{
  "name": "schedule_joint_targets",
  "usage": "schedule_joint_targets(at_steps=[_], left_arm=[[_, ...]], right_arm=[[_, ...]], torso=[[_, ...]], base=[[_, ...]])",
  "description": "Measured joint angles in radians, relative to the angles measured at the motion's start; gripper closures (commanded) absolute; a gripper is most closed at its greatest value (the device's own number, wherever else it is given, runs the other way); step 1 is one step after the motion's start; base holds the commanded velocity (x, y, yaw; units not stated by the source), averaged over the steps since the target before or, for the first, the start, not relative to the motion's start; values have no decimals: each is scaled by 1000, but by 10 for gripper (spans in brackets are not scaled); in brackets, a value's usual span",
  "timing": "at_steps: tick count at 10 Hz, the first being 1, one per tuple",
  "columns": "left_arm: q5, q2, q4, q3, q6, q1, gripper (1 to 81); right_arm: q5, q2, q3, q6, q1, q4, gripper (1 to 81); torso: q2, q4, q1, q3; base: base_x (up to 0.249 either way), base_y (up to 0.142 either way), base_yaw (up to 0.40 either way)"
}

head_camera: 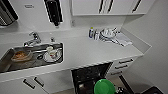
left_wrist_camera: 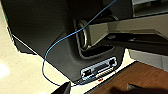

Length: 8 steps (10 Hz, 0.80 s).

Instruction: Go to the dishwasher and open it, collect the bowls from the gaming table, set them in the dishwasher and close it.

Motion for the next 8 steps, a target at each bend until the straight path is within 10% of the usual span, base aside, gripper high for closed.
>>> schedule_joint_targets(at_steps=[7,8], left_arm=[[4,-1,0,-3,-3,3,10],[4,-1,0,-3,-3,3,10]], right_arm=[[-84,70,-48,50,175,2,811],[-98,88,-62,52,174,2,10]], torso=[[0,0,0,0],[0,0,0,0]], base=[[0,0,0],[0,0,0]])
